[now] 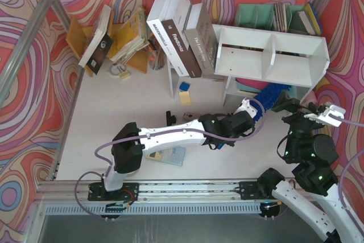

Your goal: Dust the bookshelf with a duster

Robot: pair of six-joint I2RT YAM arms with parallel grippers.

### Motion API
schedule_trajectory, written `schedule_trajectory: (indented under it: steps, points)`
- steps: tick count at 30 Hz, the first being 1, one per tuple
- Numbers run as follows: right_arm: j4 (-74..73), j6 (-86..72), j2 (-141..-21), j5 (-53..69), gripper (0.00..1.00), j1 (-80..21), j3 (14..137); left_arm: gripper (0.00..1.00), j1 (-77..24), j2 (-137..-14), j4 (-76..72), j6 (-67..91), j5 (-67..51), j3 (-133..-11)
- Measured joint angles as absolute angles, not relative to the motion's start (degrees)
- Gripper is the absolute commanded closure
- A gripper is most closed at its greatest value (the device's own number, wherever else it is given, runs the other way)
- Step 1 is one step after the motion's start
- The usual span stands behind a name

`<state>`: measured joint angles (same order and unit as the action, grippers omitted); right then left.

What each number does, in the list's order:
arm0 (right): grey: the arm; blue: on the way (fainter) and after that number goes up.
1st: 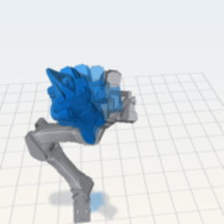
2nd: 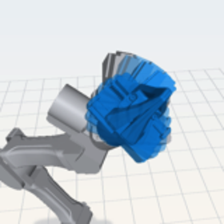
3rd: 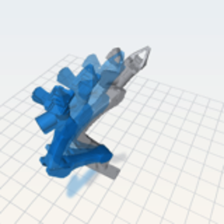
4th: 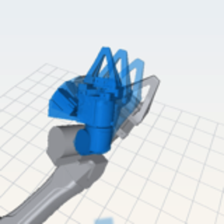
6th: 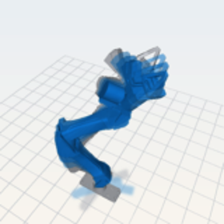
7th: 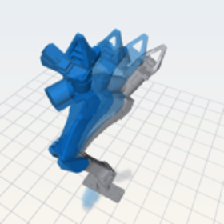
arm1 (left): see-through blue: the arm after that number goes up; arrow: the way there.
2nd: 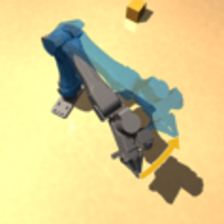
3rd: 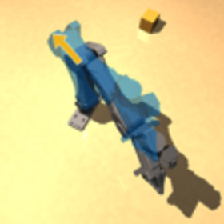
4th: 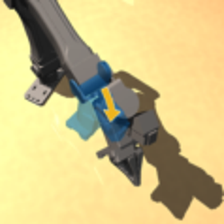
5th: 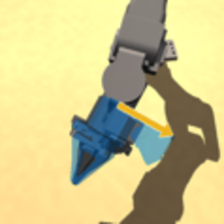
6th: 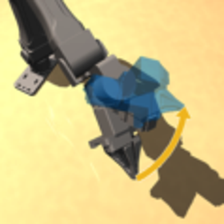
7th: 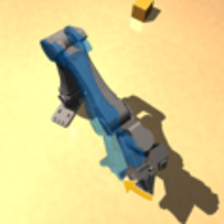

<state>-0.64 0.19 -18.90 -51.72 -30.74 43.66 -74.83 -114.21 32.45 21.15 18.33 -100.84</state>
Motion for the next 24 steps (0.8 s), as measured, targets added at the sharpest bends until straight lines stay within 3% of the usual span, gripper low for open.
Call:
schedule_trajectory:
  steps: [24]
  points:
    - [-0.62,0.21,-19.97,-52.53,0.01,-30.74,43.64,1.0,-75.96,-115.44,35.07,20.53,15.84,-101.21]
